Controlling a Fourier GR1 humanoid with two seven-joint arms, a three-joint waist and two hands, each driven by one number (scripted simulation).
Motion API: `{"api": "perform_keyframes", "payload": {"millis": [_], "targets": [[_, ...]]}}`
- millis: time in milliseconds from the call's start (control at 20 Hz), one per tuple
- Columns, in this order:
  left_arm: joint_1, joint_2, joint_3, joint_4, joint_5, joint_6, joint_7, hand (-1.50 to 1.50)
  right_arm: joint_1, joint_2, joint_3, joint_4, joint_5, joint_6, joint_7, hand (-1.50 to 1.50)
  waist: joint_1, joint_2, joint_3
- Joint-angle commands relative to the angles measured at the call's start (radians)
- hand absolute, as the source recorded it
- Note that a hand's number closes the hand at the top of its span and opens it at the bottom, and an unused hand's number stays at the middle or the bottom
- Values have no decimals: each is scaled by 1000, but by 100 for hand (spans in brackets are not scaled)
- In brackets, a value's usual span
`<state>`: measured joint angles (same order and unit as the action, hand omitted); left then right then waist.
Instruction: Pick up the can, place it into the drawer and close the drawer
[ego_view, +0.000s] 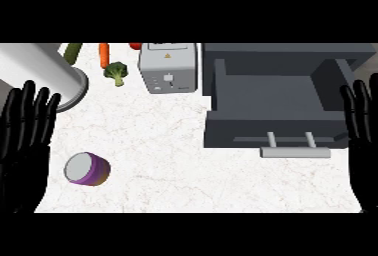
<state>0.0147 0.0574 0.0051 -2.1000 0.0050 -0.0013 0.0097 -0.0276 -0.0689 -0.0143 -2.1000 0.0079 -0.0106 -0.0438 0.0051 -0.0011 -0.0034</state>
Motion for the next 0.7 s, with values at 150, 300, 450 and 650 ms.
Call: {"api": "perform_keyframes", "payload": {"millis": [150,300,450,650], "targets": [[119,125,98,-86,283,-247,-34,-150,-7,-3,44,9,22,13,67,-150,7,-1,2],[217,206,117,45,252,-287,63,-150,106,24,-37,70,20,-68,170,-150,-4,7,1],[237,296,231,59,387,-360,107,-150,160,10,-62,14,9,-70,230,-150,-6,-2,2],[376,302,293,-10,461,-435,101,-150,228,-20,-114,-69,-68,-23,261,-150,-1,-3,3]]}}
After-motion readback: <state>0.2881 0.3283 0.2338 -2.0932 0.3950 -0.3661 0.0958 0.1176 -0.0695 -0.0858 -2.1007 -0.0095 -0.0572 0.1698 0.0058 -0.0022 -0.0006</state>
